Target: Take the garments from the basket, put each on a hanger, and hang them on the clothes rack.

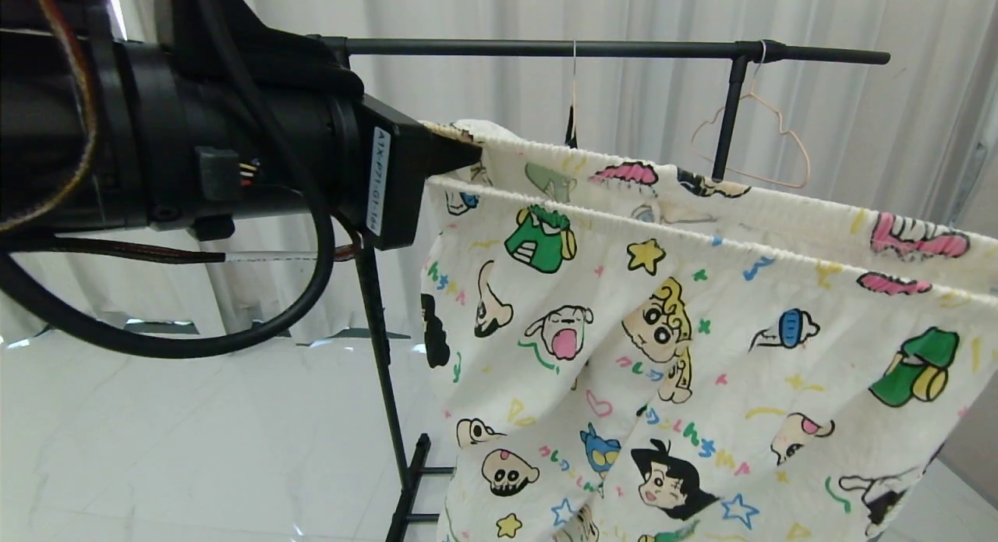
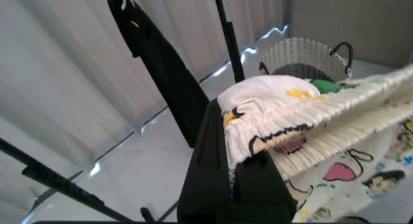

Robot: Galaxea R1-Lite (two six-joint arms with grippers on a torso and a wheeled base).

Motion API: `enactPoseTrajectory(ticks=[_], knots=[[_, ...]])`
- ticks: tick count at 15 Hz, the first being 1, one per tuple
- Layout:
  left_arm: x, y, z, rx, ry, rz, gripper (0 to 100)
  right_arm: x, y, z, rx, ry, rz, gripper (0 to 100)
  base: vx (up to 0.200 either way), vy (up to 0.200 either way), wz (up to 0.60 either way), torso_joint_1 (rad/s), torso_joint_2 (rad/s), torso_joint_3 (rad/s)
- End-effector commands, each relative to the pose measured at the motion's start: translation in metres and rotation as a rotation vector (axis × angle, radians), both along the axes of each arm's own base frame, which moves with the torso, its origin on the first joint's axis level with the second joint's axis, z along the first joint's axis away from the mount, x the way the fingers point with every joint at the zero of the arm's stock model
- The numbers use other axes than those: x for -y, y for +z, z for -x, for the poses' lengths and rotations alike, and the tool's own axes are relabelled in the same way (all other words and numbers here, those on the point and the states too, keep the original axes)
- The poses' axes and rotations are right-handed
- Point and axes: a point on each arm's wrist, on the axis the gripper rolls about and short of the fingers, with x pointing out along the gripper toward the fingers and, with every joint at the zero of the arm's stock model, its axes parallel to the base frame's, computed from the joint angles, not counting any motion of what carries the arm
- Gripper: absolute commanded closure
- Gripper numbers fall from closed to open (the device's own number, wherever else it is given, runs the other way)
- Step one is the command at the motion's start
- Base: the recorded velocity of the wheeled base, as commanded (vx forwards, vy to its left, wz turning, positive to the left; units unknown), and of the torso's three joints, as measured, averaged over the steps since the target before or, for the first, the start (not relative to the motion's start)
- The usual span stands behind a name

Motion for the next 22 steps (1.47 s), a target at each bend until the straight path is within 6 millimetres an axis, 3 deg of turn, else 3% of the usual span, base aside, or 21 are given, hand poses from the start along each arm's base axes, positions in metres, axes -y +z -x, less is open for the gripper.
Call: enactPoseTrajectory(ticks=[1, 5, 6, 7, 8, 10, 16, 22], knots=[[0.008, -0.005, -0.005, -0.014, -0.012, -0.016, 100, -0.016, -0.005, 0.010, -0.044, 0.086, 0.003, 100, 0.000, 0.000, 0.00, 0.000, 0.00, 0.000], [-0.002, -0.006, 0.008, -0.020, -0.013, -0.020, 100, -0.022, -0.004, 0.008, -0.059, 0.055, -0.033, 100, 0.000, 0.000, 0.00, 0.000, 0.00, 0.000], [-0.011, -0.009, 0.018, -0.046, -0.017, -0.046, 100, -0.020, -0.004, 0.004, -0.056, 0.019, -0.040, 100, 0.000, 0.000, 0.00, 0.000, 0.00, 0.000], [-0.031, -0.013, 0.049, -0.137, -0.063, -0.113, 100, -0.020, 0.000, -0.005, -0.040, -0.030, -0.086, 100, 0.000, 0.000, 0.00, 0.000, 0.00, 0.000], [-0.045, -0.015, 0.067, -0.229, -0.094, -0.129, 100, -0.023, 0.003, -0.010, -0.027, -0.051, -0.126, 100, 0.000, 0.000, 0.00, 0.000, 0.00, 0.000], [-0.060, -0.019, 0.088, -0.371, -0.118, -0.115, 100, -0.031, 0.007, -0.020, -0.020, -0.034, -0.171, 100, 0.000, 0.000, 0.00, 0.000, 0.00, 0.000], [-0.050, -0.014, 0.121, -0.643, -0.204, 0.031, 100, -0.062, 0.013, -0.046, 0.033, -0.005, -0.206, 100, 0.000, 0.000, 0.00, 0.000, 0.00, 0.000], [-0.049, -0.016, 0.122, -0.641, -0.193, 0.022, 100, -0.056, 0.016, -0.048, 0.039, -0.028, -0.212, 100, 0.000, 0.000, 0.00, 0.000, 0.00, 0.000]])
